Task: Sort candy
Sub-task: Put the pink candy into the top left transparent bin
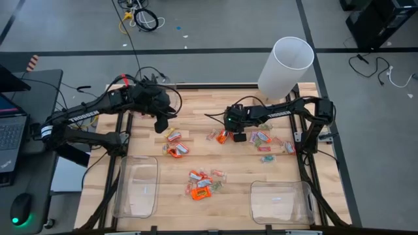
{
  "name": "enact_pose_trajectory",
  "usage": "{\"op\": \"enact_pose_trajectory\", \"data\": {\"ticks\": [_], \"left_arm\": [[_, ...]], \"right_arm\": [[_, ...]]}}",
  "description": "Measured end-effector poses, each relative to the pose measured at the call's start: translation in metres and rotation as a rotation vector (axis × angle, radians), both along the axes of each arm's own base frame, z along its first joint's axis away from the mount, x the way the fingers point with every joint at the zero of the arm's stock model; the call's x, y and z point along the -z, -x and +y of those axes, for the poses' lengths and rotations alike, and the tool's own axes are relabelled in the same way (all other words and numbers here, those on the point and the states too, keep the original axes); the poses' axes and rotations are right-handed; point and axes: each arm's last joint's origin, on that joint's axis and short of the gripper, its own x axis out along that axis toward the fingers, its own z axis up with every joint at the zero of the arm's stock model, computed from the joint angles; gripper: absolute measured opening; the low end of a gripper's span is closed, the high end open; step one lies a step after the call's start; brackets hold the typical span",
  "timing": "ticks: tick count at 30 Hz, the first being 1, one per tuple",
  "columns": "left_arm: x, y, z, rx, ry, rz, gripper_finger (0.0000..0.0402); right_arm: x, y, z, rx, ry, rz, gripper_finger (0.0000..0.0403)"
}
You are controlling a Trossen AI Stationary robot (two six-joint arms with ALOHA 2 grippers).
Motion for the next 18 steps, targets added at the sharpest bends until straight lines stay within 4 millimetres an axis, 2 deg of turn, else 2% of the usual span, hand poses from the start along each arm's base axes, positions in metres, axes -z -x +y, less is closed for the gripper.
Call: {"op": "enact_pose_trajectory", "data": {"ticks": [7, 18], "left_arm": [[0.0, 0.0001, 0.0001, 0.0, 0.0, 0.0, 0.0113], [-0.0006, -0.0004, 0.0003, -0.008, 0.006, -0.009, 0.0113]], "right_arm": [[0.0003, 0.002, -0.0046, 0.126, -0.066, -0.039, 0.0108], [0.0, 0.0027, -0.0013, 0.142, -0.099, -0.036, 0.0017]]}}
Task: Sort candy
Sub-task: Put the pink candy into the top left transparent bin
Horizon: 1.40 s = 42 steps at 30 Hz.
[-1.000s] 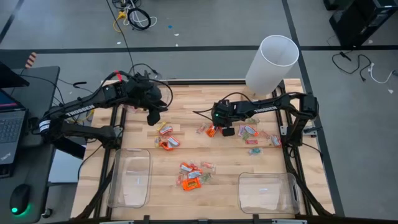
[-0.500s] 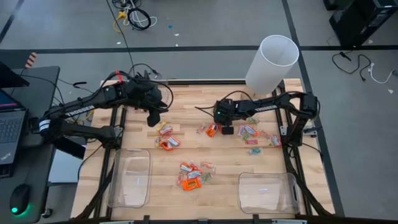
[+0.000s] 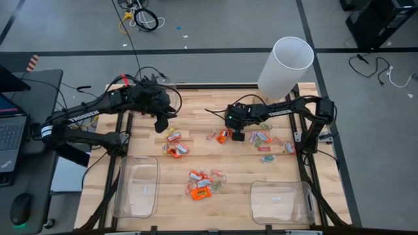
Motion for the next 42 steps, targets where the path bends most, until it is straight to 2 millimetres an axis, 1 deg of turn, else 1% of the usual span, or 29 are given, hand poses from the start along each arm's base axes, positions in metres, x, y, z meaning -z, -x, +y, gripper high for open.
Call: {"op": "enact_pose_trajectory", "data": {"ticks": [3, 8, 13, 17, 22, 27, 30, 33, 37, 42], "left_arm": [[-0.001, -0.001, 0.0, -0.004, -0.003, -0.02, 0.0113], [-0.003, -0.002, 0.001, -0.005, -0.009, -0.037, 0.0113], [-0.003, -0.002, 0.001, -0.005, -0.01, -0.039, 0.0113], [-0.003, -0.002, 0.001, -0.005, -0.011, -0.041, 0.0113], [-0.003, -0.003, 0.001, -0.005, -0.012, -0.043, 0.0113], [-0.003, -0.006, 0.001, 0.004, -0.023, -0.082, 0.0113], [-0.001, -0.009, -0.002, 0.043, -0.051, -0.095, 0.0113], [0.001, -0.013, -0.007, 0.096, -0.082, -0.116, 0.0113], [0.0, -0.018, -0.016, 0.16, -0.113, -0.144, 0.0113], [-0.003, -0.022, -0.03, 0.314, -0.13, -0.182, 0.0113]], "right_arm": [[0.0, 0.0, 0.0, 0.008, -0.003, -0.001, 0.0004], [-0.002, -0.001, 0.002, 0.034, -0.017, -0.009, 0.0002], [-0.007, -0.008, 0.012, 0.015, -0.006, -0.012, 0.0], [-0.023, -0.013, 0.021, 0.009, 0.039, -0.065, 0.0], [-0.044, -0.01, 0.03, 0.028, 0.054, -0.141, 0.0], [-0.073, -0.008, 0.041, 0.006, 0.057, -0.284, 0.0], [-0.092, -0.009, 0.048, -0.041, 0.023, -0.414, 0.0], [-0.107, -0.012, 0.056, -0.11, -0.021, -0.531, 0.0], [-0.121, -0.019, 0.065, -0.232, -0.087, -0.685, 0.0], [-0.13, -0.031, 0.074, -0.396, -0.184, -0.843, 0.0]]}}
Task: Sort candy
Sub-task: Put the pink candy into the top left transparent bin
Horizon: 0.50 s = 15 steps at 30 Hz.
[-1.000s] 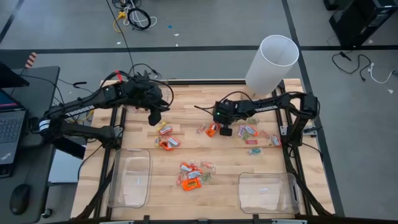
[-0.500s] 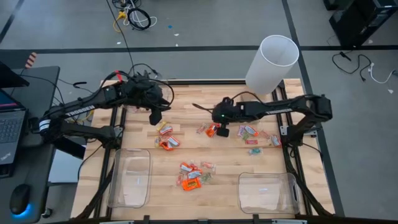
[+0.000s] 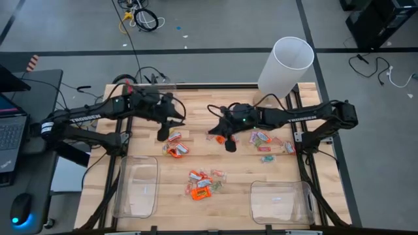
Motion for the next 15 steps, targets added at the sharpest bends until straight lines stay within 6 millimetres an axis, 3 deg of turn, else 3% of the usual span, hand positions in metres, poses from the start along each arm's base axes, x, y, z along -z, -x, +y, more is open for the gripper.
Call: {"op": "enact_pose_trajectory", "data": {"ticks": [6, 15], "left_arm": [[-0.002, -0.007, -0.016, 0.157, -0.03, -0.092, 0.0113], [0.023, -0.016, -0.023, 0.2, -0.041, -0.208, 0.0113]], "right_arm": [[-0.011, -0.01, 0.008, -0.174, -0.032, -0.178, 0.0], [-0.024, -0.011, 0.012, -0.273, -0.032, -0.318, 0.0]]}}
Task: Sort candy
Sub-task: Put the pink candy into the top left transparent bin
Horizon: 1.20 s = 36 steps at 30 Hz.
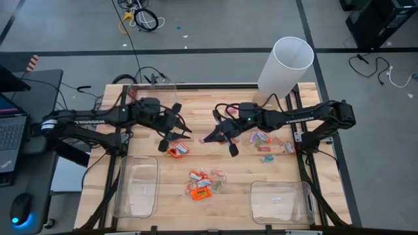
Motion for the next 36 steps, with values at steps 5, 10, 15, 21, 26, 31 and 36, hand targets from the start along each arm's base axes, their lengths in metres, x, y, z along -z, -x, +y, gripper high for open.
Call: {"op": "enact_pose_trajectory", "data": {"ticks": [5, 10, 15, 21, 26, 31, 36], "left_arm": [[0.007, -0.003, 0.0, 0.0, 0.036, -0.113, 0.0113], [0.013, -0.006, 0.0, 0.0, 0.073, -0.19, 0.0113], [0.016, -0.008, 0.0, 0.001, 0.108, -0.231, 0.0113], [0.017, -0.016, 0.0, 0.045, 0.166, -0.257, 0.0113], [0.018, -0.021, -0.002, 0.135, 0.221, -0.274, 0.0113], [0.019, -0.025, -0.002, 0.138, 0.257, -0.277, 0.0113], [0.02, -0.026, -0.001, 0.132, 0.299, -0.266, 0.0113]], "right_arm": [[-0.002, 0.0, 0.0, -0.002, 0.004, -0.026, 0.0], [-0.006, 0.0, 0.0, -0.024, 0.024, -0.076, 0.0], [-0.011, 0.0, 0.001, -0.051, 0.041, -0.134, 0.0], [-0.015, 0.001, 0.001, -0.074, 0.082, -0.196, 0.0], [-0.016, 0.001, 0.001, -0.076, 0.113, -0.22, 0.0], [-0.016, 0.001, 0.001, -0.08, 0.134, -0.234, 0.0], [-0.017, 0.001, 0.001, -0.095, 0.171, -0.262, 0.0]]}}
